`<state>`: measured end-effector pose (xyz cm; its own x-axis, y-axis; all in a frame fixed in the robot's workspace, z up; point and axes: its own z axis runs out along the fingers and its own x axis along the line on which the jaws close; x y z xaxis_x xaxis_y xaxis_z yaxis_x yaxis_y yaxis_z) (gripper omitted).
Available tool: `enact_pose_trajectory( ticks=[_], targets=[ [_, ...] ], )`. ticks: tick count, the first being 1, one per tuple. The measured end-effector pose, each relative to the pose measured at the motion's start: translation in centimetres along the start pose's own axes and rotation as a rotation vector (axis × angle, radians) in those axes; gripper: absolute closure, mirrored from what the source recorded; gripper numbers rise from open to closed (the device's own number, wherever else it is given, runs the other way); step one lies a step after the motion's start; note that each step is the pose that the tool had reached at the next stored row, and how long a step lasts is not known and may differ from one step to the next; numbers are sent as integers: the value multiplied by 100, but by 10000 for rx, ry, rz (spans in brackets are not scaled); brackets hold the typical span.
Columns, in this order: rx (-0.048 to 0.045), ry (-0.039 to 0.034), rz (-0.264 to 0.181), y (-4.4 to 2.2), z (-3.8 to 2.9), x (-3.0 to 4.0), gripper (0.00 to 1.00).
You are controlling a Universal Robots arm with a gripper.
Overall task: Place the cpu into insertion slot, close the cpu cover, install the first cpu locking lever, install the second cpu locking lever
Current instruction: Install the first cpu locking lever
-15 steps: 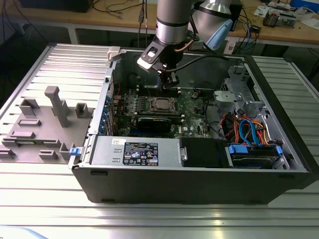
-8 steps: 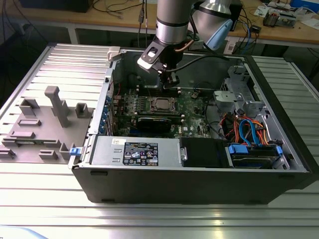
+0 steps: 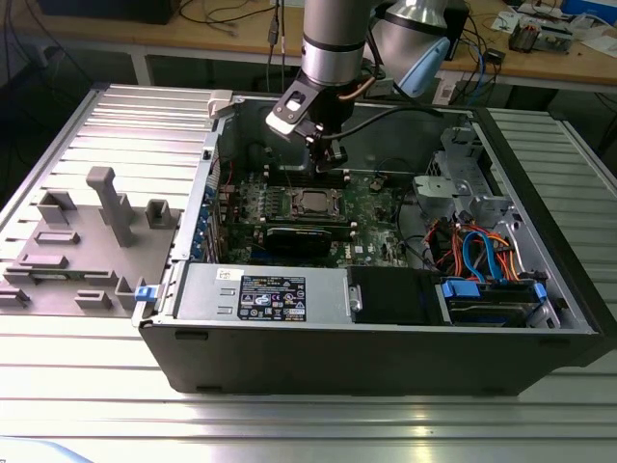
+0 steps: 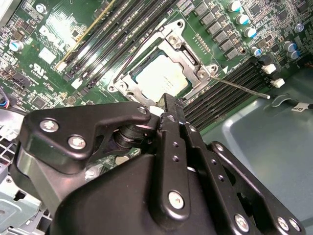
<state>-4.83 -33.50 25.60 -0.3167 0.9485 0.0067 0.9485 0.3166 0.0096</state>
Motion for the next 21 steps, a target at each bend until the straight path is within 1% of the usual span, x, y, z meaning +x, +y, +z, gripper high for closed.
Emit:
enact_pose_trajectory(
  ticks=[12,21],
  targets=[
    [0,1,-107,0,0,0,89],
    [2,3,-307,0,0,0,89]
  ],
)
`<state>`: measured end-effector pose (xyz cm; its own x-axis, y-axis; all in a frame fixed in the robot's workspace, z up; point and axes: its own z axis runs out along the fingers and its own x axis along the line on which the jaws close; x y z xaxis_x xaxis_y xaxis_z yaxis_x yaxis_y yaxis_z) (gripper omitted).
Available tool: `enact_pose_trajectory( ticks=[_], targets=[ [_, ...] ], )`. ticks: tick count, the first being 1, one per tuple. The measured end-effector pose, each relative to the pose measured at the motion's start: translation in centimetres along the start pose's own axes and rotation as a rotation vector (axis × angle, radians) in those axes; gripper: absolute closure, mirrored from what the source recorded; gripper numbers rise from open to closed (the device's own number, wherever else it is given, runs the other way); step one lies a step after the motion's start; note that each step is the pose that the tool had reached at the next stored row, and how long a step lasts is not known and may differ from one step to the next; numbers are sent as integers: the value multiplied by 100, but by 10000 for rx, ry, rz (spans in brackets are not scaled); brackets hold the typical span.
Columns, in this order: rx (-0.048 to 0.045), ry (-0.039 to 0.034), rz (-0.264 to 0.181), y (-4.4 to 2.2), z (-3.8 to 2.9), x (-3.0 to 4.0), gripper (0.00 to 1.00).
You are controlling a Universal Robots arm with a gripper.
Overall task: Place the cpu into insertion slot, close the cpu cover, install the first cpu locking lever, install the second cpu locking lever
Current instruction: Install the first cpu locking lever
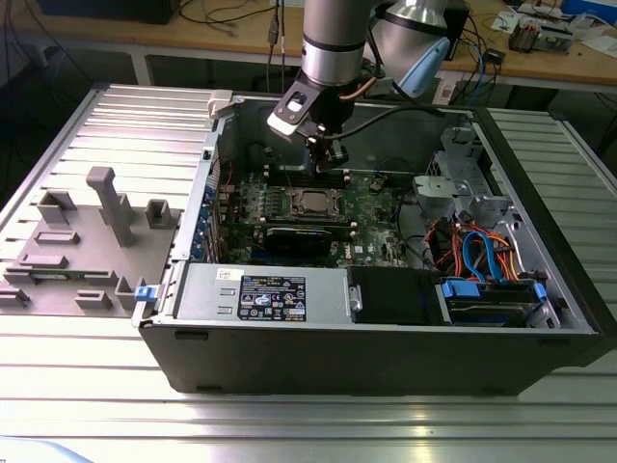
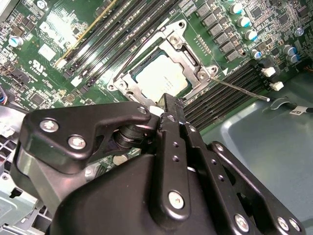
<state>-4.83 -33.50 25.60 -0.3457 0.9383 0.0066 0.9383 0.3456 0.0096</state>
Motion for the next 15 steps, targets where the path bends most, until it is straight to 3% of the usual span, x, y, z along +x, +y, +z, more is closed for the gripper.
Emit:
enact_pose_trajectory(
  ticks=[15],
  targets=[
    [2,2,-239,0,0,0,89]
  ],
)
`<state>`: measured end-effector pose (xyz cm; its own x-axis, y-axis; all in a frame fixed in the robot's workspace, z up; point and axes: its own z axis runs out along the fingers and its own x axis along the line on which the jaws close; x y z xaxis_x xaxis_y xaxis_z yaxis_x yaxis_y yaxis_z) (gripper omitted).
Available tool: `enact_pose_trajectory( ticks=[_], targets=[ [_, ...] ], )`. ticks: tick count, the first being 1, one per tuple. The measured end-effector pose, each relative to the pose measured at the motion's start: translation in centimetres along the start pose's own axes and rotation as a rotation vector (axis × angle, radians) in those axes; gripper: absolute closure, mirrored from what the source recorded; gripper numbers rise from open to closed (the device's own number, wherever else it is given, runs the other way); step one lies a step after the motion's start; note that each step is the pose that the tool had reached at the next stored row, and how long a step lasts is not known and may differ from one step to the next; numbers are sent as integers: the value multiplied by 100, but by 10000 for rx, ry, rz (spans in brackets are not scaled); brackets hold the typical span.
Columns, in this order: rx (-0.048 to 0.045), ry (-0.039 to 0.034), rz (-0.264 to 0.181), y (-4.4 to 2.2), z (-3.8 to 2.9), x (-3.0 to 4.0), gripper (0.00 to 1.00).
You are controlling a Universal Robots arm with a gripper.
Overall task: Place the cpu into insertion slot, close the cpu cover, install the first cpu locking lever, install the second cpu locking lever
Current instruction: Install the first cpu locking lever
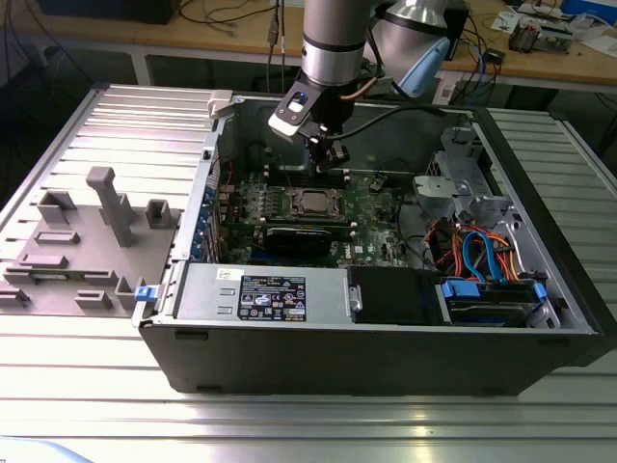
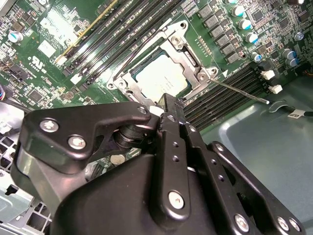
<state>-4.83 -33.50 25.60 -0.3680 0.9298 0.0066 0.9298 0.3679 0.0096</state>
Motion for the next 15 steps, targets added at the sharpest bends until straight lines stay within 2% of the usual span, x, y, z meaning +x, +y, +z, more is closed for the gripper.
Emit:
enact_pose_trajectory(
  ticks=[10,15],
  targets=[
    [0,0,-16,0,0,0,89],
    [2,2,-259,0,0,0,89]
  ],
)
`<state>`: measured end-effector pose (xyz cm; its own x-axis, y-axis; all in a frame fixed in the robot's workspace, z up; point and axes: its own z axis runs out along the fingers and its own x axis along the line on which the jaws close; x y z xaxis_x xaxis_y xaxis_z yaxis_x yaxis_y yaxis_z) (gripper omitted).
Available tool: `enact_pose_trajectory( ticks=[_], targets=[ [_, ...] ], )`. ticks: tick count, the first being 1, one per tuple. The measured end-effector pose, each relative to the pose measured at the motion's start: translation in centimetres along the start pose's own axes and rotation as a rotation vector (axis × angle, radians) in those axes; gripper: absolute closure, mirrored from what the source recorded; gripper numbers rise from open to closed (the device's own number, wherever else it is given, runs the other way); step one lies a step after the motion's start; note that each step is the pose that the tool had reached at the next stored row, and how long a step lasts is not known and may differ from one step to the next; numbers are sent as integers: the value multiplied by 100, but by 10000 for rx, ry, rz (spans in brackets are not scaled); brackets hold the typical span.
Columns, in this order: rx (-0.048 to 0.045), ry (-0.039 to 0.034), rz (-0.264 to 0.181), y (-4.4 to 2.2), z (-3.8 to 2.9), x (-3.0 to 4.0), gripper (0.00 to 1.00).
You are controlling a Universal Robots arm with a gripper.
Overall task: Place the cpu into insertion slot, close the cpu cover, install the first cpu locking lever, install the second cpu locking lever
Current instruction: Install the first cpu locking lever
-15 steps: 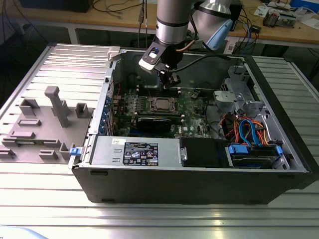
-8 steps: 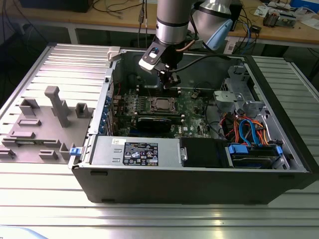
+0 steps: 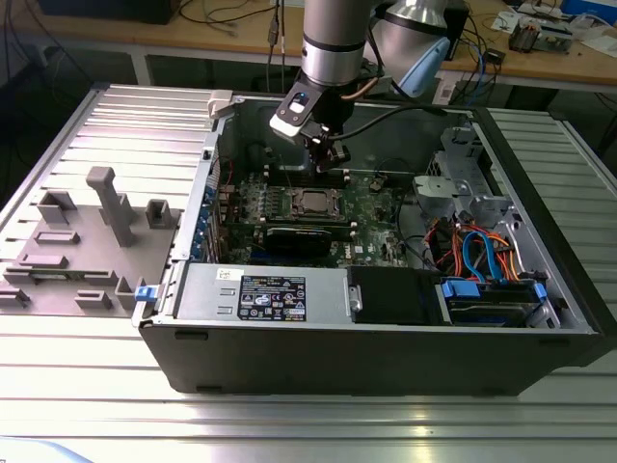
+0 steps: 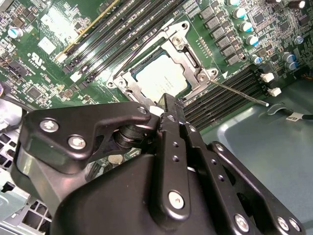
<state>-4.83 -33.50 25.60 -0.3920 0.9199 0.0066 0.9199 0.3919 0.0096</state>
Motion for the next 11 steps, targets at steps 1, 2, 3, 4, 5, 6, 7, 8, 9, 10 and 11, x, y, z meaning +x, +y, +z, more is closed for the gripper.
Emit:
enact_pose_trajectory(
  ticks=[1,2,3,4,5,6,7,8,9,10,11],
  targets=[
    [-1,1,-11,0,0,0,89],
    [-1,0,-18,0,0,0,89],
    [0,1,-18,0,0,0,89],
    [0,0,-19,0,0,0,89],
    [0,1,-21,0,0,0,89],
    [-1,0,-23,0,0,0,89],
    [0,1,-24,0,0,0,89],
    [0,1,-25,0,0,0,89],
    [0,1,-26,0,0,0,89],
    [0,1,-27,0,0,0,89],
    [0,0,-30,0,0,0,89]
  ],
)
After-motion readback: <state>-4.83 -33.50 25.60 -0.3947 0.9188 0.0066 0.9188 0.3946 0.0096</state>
